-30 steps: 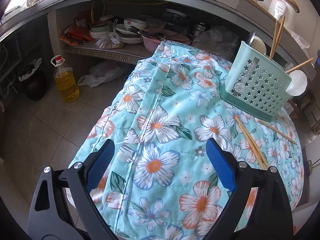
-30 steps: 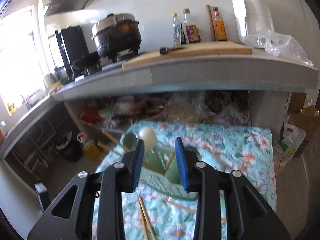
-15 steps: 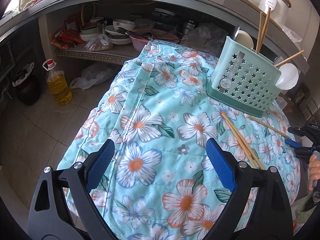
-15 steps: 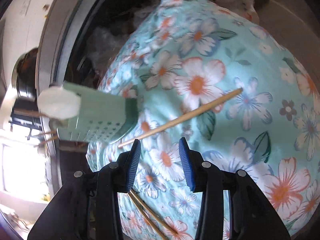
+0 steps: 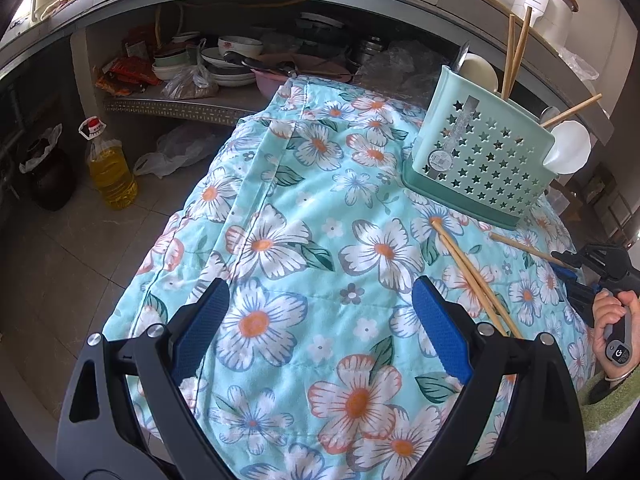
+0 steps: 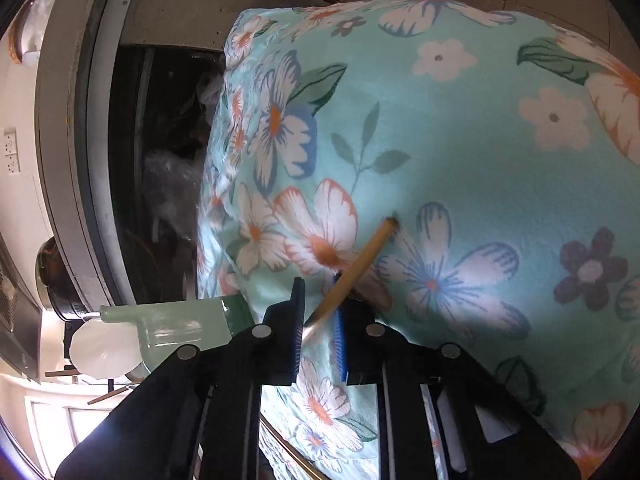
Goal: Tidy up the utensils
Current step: 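Grasp a wooden chopstick lying on the quilt with the right gripper, then carry the chopstick over the green caddy and open the right gripper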
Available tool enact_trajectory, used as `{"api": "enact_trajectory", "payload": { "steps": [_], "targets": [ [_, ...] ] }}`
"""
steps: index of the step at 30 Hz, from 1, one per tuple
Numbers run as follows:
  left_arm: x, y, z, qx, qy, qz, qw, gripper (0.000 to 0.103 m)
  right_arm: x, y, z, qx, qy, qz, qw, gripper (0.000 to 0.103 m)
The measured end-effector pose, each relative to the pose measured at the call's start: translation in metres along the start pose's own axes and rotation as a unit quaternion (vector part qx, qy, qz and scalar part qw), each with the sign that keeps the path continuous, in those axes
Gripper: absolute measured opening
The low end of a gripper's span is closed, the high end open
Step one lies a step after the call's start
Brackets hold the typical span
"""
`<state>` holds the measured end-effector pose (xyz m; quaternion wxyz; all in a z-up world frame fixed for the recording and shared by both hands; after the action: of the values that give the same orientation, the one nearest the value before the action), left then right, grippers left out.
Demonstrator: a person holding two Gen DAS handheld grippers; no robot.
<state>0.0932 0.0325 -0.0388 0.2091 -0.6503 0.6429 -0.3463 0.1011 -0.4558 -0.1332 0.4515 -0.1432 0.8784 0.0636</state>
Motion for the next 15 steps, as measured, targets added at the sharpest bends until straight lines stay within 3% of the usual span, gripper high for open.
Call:
{"api": "enact_trajectory", "payload": {
  "steps": [3, 7, 10, 15],
  "targets": [
    [-0.003, 0.001, 0.001, -0.003, -0.002, -0.003, 1.0000, 0.089, -0.009, 0.005, -0.017, 0.011, -0.007, -0.032, 0.999, 0.012],
    [-0.007, 0.003, 0.005, -0.010, -0.003, -0.008, 0.9999, 0.089, -0.047, 0.020, -0.048, 0.045, -0.021, -0.129, 0.990, 0.009],
    [-0.008, 0.005, 0.007, -0.013, -0.001, -0.011, 0.9999, 0.089, -0.087, 0.038, -0.079, 0.075, -0.035, -0.221, 0.972, 0.006],
    [-0.004, 0.005, 0.005, -0.012, 0.003, -0.007, 0.9999, 0.089, -0.154, 0.075, -0.128, 0.127, -0.074, -0.355, 0.923, 0.006]
  ]
}}
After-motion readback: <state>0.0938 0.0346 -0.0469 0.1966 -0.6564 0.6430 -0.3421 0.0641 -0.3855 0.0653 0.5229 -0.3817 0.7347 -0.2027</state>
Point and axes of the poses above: each gripper's, at about its wrist camera, not at the fingertips, and z roughly the way its jaws point, x to its right, y to its underside, the point moved 2 cm from there along z, roughly the way its jaws point, and after that the axes turned 7 degrees about x, right-handed, at the moved point
